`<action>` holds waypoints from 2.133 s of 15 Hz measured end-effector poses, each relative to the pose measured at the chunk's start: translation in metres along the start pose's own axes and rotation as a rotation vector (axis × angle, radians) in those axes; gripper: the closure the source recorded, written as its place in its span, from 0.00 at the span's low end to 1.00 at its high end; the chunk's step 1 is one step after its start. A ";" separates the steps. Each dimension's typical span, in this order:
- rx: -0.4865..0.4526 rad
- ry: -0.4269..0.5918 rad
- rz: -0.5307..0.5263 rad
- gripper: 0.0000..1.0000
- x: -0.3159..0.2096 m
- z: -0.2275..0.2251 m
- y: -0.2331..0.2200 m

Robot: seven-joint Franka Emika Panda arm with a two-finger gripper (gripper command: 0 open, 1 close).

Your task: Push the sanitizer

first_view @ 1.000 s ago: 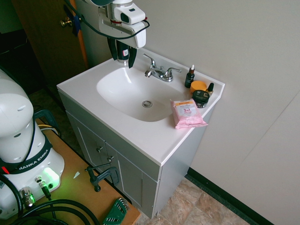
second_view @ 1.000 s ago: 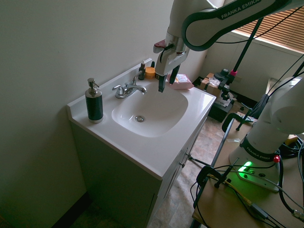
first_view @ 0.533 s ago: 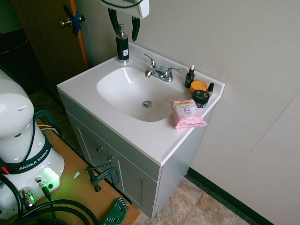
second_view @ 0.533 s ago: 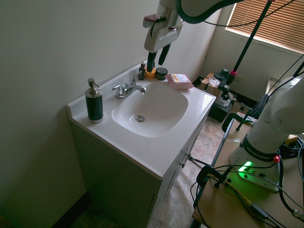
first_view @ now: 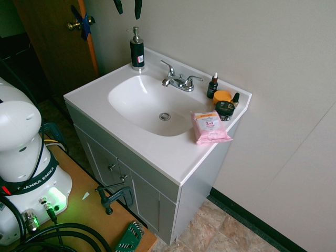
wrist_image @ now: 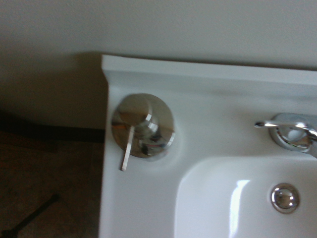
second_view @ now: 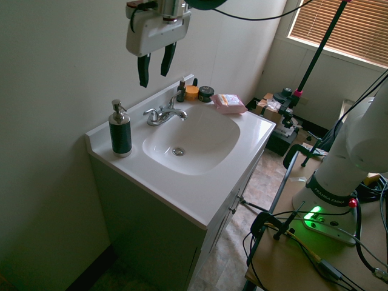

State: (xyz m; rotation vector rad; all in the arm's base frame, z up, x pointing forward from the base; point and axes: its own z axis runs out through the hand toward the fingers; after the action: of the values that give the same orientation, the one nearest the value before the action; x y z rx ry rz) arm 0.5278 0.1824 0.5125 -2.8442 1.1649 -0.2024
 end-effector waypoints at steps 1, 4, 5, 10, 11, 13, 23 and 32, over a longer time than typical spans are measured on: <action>0.000 -0.009 0.019 1.00 -0.004 0.000 -0.012; -0.011 -0.012 0.078 1.00 -0.016 0.006 -0.045; -0.019 -0.017 0.097 1.00 -0.016 0.011 -0.052; -0.052 -0.041 0.168 1.00 0.003 0.044 -0.064; -0.055 -0.043 0.171 1.00 0.005 0.049 -0.065; -0.058 -0.036 0.164 1.00 0.005 0.056 -0.067; -0.052 0.025 0.133 1.00 0.012 0.074 -0.075; -0.038 0.048 0.117 1.00 0.015 0.084 -0.086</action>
State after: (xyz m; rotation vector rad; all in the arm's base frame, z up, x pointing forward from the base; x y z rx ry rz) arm 0.6096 0.2337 0.4400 -2.8070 1.3533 -0.2462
